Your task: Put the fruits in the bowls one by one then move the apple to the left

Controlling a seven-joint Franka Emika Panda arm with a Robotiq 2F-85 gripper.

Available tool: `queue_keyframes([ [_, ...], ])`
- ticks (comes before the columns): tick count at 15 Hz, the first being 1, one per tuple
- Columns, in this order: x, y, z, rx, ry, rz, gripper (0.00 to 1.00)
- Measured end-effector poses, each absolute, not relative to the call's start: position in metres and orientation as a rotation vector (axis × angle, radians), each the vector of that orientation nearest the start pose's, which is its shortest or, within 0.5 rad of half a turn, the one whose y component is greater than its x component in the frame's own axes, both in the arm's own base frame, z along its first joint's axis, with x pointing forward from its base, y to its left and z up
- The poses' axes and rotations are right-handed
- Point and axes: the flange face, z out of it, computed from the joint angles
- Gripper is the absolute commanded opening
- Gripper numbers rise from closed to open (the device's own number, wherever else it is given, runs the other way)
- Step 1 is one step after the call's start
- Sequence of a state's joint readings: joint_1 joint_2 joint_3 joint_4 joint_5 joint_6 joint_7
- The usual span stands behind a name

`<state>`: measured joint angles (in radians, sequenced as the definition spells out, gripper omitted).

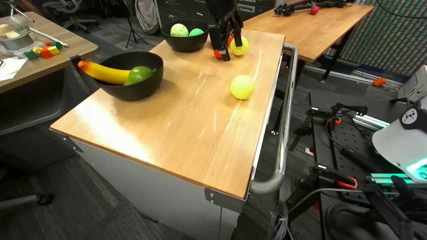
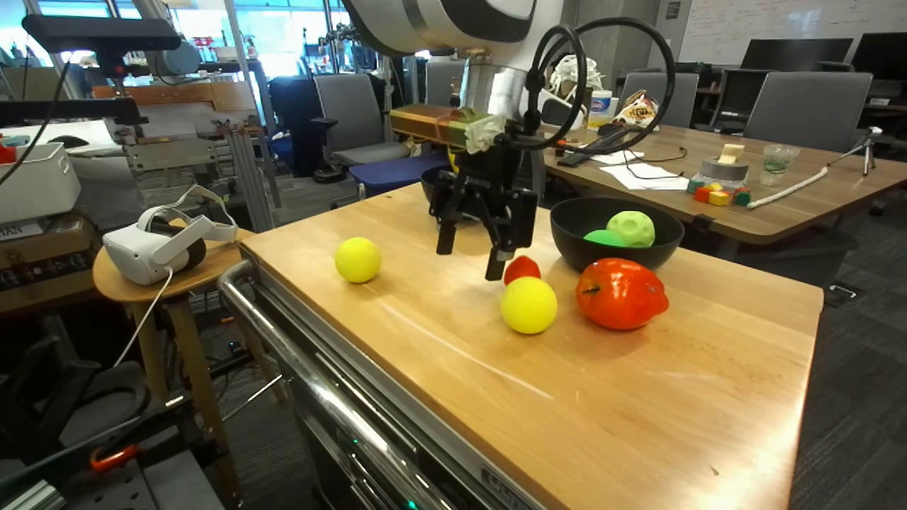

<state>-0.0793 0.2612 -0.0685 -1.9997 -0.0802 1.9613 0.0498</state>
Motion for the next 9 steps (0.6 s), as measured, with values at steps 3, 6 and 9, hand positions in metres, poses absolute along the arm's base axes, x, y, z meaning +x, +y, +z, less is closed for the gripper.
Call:
queue_keyframes([
  [3, 0.562, -0.09, 0.297, -3.204, 0.255, 0.445, 1.0],
  [6, 0.567, -0.093, 0.293, -3.223, 0.275, 0.387, 1.0],
  [9, 0.571, -0.096, 0.294, -3.243, 0.3, 0.341, 1.0],
])
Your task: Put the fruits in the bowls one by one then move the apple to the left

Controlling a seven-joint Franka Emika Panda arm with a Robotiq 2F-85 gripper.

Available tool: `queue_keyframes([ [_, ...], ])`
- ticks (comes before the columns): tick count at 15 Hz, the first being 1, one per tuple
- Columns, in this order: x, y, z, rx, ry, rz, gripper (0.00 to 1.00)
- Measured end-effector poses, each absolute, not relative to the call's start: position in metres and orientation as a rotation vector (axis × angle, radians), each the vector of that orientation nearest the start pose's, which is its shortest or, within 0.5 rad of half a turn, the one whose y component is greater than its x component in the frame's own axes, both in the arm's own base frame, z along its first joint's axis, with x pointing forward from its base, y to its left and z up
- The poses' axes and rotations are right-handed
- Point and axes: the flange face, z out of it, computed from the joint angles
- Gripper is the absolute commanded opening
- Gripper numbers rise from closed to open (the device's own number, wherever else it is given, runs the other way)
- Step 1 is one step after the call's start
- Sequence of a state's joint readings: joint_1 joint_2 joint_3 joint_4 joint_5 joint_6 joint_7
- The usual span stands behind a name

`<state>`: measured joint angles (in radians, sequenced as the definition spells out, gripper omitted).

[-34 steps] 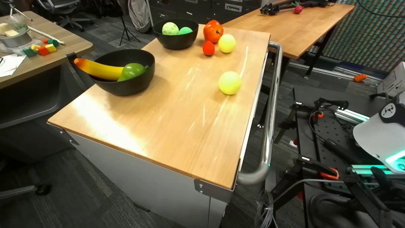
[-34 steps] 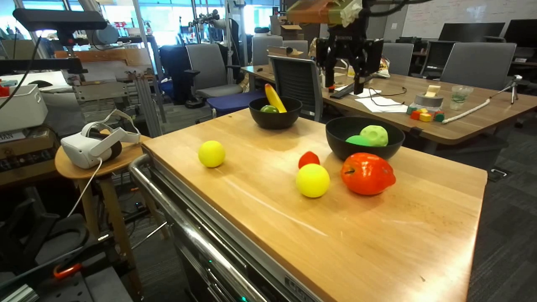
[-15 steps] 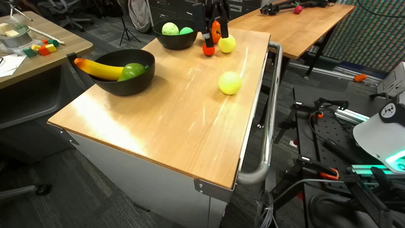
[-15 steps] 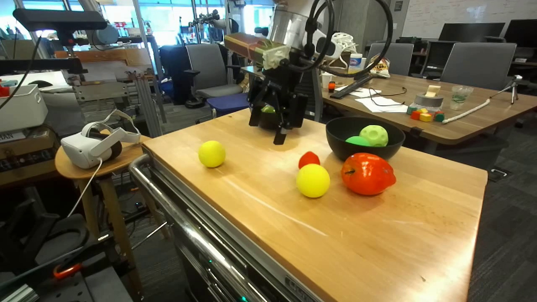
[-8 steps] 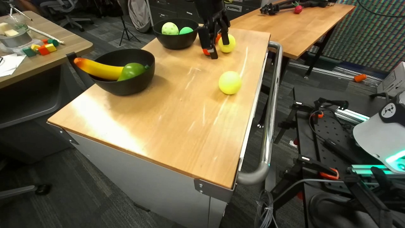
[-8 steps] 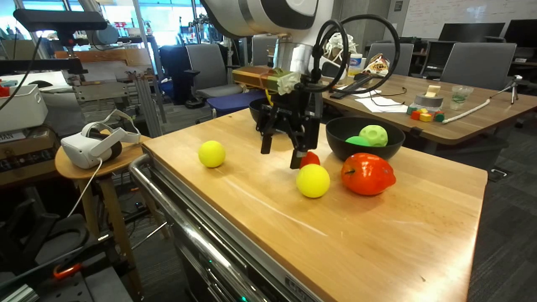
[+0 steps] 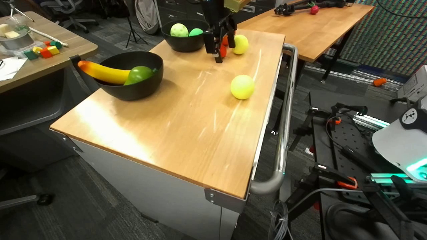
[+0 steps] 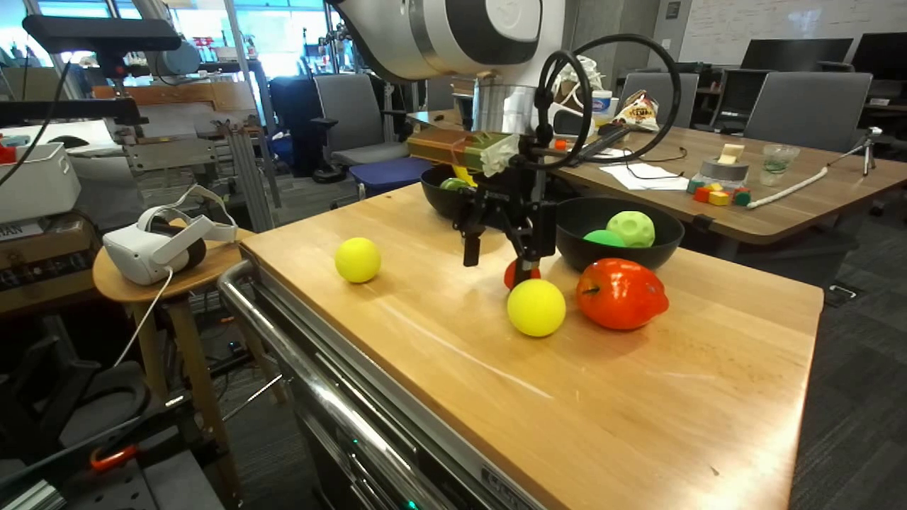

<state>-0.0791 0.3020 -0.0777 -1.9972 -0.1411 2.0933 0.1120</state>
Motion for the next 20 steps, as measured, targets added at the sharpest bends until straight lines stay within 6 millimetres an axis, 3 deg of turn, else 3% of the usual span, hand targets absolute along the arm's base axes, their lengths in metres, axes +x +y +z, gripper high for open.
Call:
queue_keyframes([
  [1, 0.572, -0.097, 0.295, -3.249, 0.307, 0.328, 0.76],
  [3, 0.573, -0.099, 0.295, -3.257, 0.319, 0.314, 0.68],
  [11, 0.579, -0.103, 0.295, -3.261, 0.375, 0.254, 0.04],
  [15, 0.591, -0.095, 0.322, -3.278, 0.339, 0.168, 0.0],
  [16, 0.595, -0.088, 0.334, -3.283, 0.318, 0.142, 0.09],
  [17, 0.597, -0.081, 0.346, -3.289, 0.298, 0.124, 0.28],
  [20, 0.6, -0.066, 0.368, -3.305, 0.25, 0.095, 0.5],
])
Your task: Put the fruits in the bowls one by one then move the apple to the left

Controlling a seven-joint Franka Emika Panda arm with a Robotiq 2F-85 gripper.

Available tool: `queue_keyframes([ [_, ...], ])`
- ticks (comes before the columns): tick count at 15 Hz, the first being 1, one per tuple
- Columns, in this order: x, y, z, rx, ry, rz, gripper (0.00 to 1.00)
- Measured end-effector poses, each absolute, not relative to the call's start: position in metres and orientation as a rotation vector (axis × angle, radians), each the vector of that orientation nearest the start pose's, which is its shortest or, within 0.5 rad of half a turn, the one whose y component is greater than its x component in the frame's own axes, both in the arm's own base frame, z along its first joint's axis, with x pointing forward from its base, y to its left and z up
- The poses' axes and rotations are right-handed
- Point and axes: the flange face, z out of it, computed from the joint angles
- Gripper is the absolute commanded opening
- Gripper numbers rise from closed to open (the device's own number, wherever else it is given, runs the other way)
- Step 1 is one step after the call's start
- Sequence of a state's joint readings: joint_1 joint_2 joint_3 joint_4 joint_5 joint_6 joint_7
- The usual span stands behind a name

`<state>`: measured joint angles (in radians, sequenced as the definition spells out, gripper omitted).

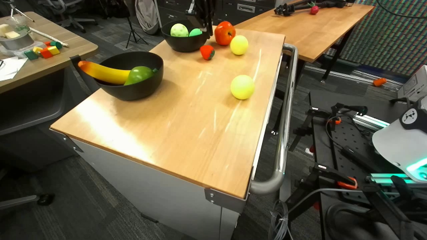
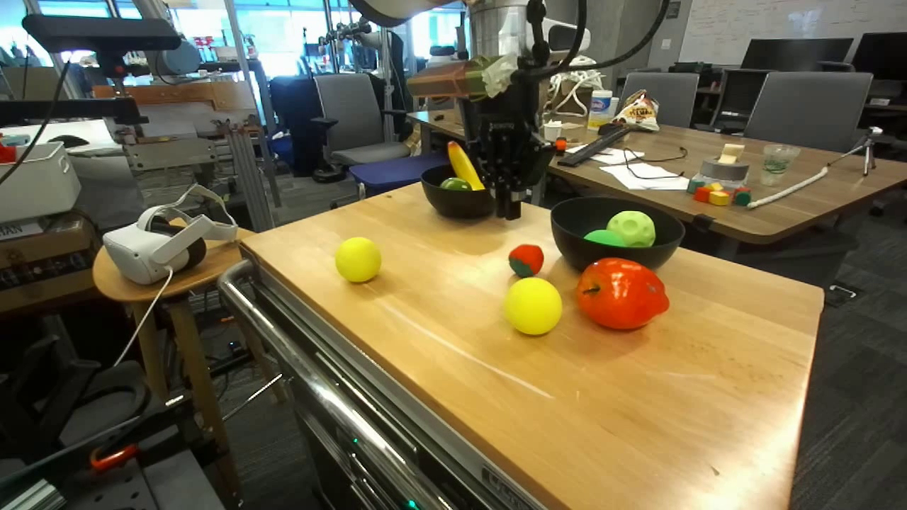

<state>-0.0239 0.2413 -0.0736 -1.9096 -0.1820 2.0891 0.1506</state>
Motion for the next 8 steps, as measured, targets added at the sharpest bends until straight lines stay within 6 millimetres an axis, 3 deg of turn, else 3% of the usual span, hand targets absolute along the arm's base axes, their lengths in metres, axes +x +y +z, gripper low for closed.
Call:
queue_keyframes([
  [2, 0.601, -0.063, 0.368, -3.308, 0.24, 0.095, 0.65],
  [6, 0.599, -0.07, 0.348, -3.312, 0.251, 0.146, 0.95],
  [7, 0.599, -0.074, 0.343, -3.314, 0.257, 0.149, 0.97],
  [8, 0.599, -0.079, 0.338, -3.315, 0.266, 0.151, 0.93],
])
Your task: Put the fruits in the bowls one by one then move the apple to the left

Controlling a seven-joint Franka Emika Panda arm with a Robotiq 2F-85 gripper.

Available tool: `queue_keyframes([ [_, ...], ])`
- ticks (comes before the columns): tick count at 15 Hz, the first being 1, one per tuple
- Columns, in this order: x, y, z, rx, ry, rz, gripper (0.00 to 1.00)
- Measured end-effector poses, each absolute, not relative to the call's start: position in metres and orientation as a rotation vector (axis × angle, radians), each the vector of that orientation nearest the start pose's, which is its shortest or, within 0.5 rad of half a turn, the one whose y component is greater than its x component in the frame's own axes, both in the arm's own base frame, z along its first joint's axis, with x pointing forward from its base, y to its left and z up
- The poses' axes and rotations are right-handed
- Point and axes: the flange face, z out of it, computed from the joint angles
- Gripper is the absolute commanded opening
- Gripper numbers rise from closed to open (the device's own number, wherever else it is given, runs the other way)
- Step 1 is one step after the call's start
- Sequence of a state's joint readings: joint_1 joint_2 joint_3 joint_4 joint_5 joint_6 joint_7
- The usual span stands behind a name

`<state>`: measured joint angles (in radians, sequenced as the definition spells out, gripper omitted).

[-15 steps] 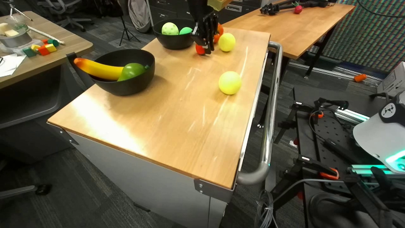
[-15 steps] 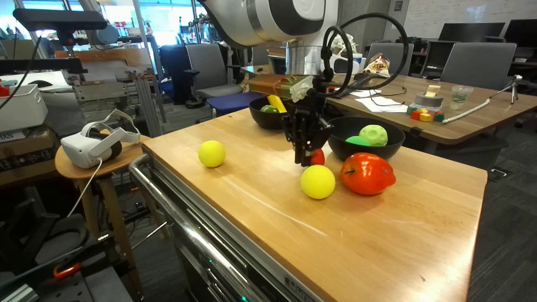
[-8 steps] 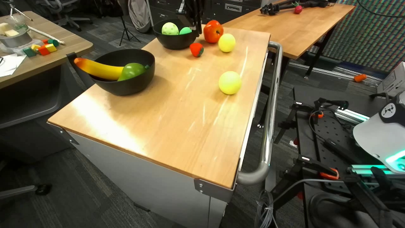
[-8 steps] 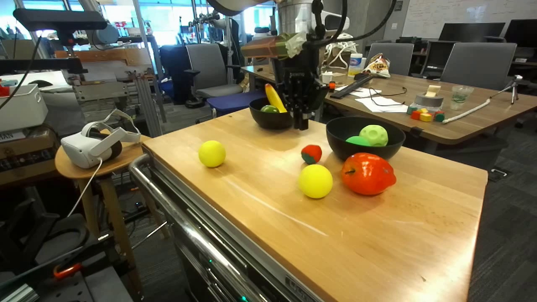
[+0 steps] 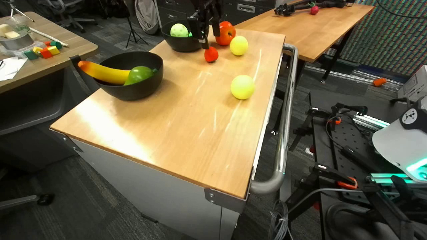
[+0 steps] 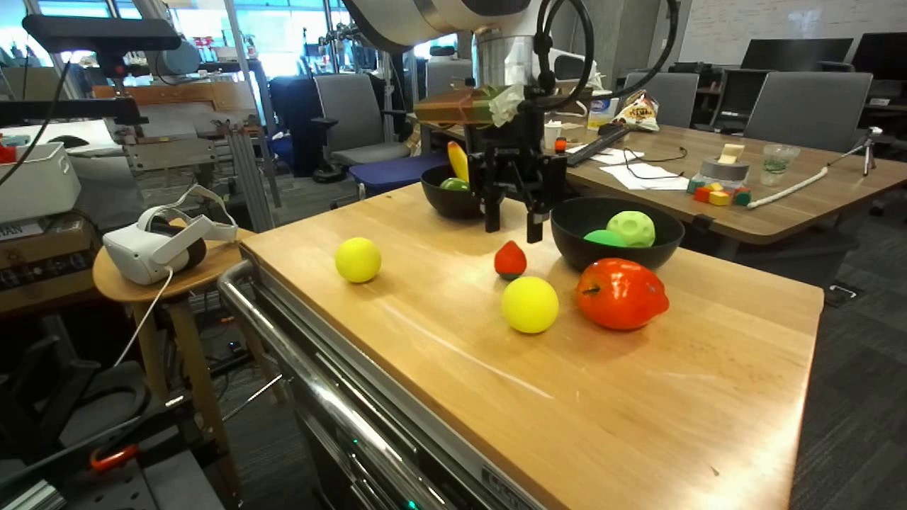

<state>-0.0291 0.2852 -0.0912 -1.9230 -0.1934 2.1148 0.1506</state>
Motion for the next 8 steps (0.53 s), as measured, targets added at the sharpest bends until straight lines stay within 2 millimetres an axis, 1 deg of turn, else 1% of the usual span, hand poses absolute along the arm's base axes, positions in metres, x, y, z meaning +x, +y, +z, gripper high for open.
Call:
queue_keyframes([
  [1, 0.599, -0.084, 0.333, -3.316, 0.278, 0.148, 0.93],
  [2, 0.6, -0.09, 0.328, -3.316, 0.291, 0.144, 0.86],
  [4, 0.601, -0.1, 0.319, -3.316, 0.313, 0.141, 0.82],
  [5, 0.601, -0.103, 0.316, -3.315, 0.32, 0.145, 0.88],
  [7, 0.6, -0.105, 0.31, -3.308, 0.333, 0.161, 0.9],
  [8, 0.6, -0.106, 0.307, -3.304, 0.338, 0.168, 0.97],
])
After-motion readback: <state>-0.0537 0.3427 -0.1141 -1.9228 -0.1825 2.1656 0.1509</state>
